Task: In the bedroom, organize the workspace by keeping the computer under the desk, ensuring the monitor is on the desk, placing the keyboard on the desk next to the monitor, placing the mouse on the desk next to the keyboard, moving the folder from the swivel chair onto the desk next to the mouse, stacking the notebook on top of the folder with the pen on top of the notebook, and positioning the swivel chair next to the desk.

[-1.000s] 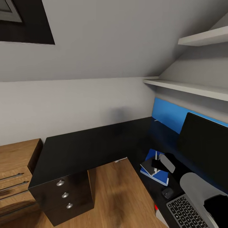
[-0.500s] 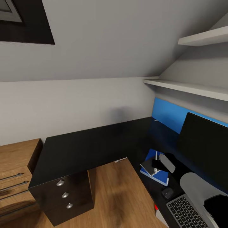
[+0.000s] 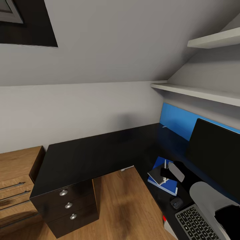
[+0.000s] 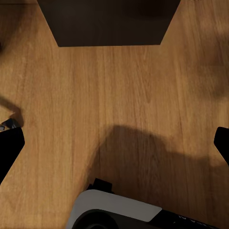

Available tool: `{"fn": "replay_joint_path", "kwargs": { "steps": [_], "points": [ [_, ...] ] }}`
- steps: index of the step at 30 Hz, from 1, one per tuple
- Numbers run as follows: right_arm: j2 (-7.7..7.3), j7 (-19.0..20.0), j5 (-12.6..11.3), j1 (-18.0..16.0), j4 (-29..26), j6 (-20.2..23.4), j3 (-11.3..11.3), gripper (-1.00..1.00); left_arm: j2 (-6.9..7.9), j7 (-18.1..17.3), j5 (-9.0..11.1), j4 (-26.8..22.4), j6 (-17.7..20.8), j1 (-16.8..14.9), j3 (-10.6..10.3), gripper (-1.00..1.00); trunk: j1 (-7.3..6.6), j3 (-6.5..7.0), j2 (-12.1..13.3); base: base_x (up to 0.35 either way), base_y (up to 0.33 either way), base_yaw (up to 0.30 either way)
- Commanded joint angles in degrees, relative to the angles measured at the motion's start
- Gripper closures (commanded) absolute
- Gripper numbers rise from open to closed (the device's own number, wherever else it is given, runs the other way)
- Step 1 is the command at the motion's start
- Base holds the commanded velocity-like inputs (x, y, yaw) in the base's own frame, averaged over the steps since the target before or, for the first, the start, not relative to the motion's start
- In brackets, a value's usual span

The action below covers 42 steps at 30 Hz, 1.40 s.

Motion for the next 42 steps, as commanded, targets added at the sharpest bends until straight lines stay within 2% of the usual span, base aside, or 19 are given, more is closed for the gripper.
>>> {"fn": "replay_joint_path", "kwargs": {
  "steps": [1,17,37,42],
  "points": [
    [-0.06,-0.48,-0.62,-0.04,-0.13,0.11,0.44,1.0,0.04,0.47,0.04,-0.11,-0.13,0.02,-0.3,-1.0,0.01,-0.07,-0.05,0.0,0.0,0.0],
    [-0.02,-0.83,-0.64,-0.04,-0.13,0.02,0.67,1.0,0.03,0.62,0.04,-0.11,-1.6,0.02,-0.3,-1.0,0.01,-0.07,-0.05,0.0,0.0,0.0],
    [-0.12,-0.82,-0.64,-0.04,-0.13,0.02,0.64,1.0,0.01,0.81,0.05,-0.11,-1.65,0.02,-0.3,-1.0,4.4,-3.66,-8.07,0.0,0.0,0.0],
    [-0.17,-0.8,-0.64,-0.04,-0.13,0.02,0.64,1.0,0.03,0.8,0.05,-0.11,-1.65,0.02,-0.3,-1.0,4.4,-3.66,-8.07,0.0,0.0,0.0]
  ]
}}
